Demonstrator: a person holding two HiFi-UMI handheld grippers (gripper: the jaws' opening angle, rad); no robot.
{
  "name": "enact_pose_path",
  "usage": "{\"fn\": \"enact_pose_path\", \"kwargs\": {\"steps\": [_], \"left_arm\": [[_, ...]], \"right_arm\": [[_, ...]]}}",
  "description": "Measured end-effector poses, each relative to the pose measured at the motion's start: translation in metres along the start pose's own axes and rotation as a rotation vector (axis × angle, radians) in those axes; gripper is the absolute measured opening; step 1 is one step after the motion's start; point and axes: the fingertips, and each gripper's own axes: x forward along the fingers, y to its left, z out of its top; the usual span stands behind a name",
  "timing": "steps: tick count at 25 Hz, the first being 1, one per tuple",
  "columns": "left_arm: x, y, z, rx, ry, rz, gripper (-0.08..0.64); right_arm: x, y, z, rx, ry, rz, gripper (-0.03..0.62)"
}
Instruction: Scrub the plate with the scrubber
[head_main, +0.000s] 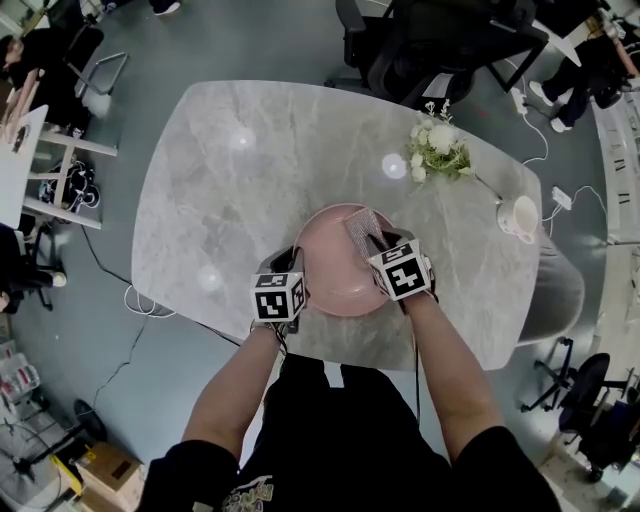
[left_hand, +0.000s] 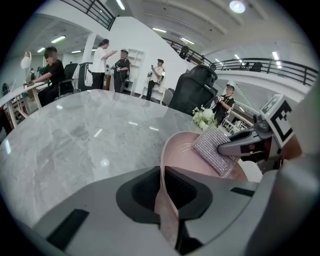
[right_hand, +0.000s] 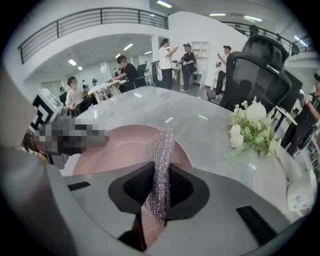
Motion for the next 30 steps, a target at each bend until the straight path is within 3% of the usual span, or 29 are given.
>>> {"fn": "enact_pose_path", "kwargs": {"steps": [11,16,24,30], "left_arm": [[-0.05,-0.013,0.03,0.133,-0.149,0.108,0.04],[-0.093,-0.04,0.039,0.126,-0.251,0.134,0.024],[-0.179,-0.124,0.042,0.091,-0.428,0.063,0.017],[-0.233,-0.158,0.034,0.125,-0.489,0.018,0.017]], "right_arm": [[-0.07,-0.001,0.004,0.159,-0.276,0.158,0.075],[-0.115,0.002,0.009,0.142,-0.384,0.213,0.074],[-0.193,0.016,-0.001,0.045,-0.497,0.266,0.074],[-0.23,0.037,-0.009,0.022,-0.551,0.298,0.074]]}}
